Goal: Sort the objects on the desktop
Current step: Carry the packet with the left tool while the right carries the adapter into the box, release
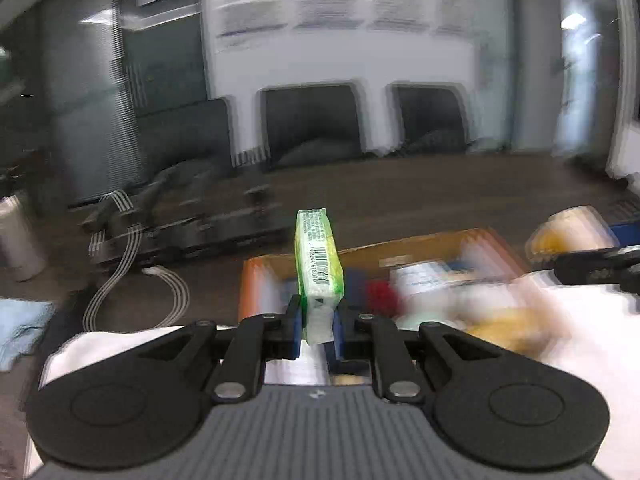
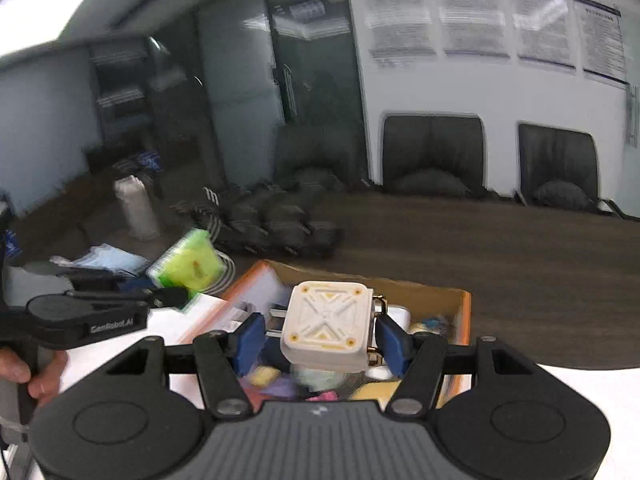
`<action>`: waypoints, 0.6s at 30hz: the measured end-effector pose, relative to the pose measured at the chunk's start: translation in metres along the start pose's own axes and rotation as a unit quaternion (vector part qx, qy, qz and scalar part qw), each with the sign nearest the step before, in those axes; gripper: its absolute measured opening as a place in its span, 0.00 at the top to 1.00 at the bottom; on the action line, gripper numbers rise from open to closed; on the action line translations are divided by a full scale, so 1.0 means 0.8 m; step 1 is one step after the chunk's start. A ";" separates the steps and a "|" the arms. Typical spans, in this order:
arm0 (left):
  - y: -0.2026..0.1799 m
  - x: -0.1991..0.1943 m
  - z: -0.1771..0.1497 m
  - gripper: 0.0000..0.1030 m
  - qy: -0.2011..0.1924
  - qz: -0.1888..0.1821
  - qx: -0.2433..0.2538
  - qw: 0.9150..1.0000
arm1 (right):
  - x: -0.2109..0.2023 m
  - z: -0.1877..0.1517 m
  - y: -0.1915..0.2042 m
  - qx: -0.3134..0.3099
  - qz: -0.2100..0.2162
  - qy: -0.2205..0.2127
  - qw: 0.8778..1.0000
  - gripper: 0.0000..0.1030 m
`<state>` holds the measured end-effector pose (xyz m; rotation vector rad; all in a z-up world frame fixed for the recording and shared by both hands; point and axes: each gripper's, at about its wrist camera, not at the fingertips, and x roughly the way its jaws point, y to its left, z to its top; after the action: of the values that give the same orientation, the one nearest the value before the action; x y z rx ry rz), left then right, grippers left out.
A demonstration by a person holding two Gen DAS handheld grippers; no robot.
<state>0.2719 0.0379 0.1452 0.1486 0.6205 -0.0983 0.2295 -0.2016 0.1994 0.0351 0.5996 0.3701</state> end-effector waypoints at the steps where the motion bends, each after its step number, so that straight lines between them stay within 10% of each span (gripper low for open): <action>1: 0.003 0.029 0.000 0.86 0.020 0.011 0.000 1.000 | 0.028 0.003 -0.008 0.005 -0.016 0.018 1.000 0.42; 13: 0.004 0.155 -0.027 0.83 0.104 -0.027 0.013 0.994 | 0.217 -0.035 -0.037 0.050 -0.041 0.161 0.985 0.42; 18: 0.011 0.145 -0.023 0.47 0.148 -0.054 -0.004 0.987 | 0.225 -0.042 -0.030 0.045 -0.046 0.178 0.982 0.40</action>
<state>0.3562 0.0441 0.0635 0.1230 0.9260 -0.1796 0.3558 -0.1632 0.0700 0.0278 0.9696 0.2591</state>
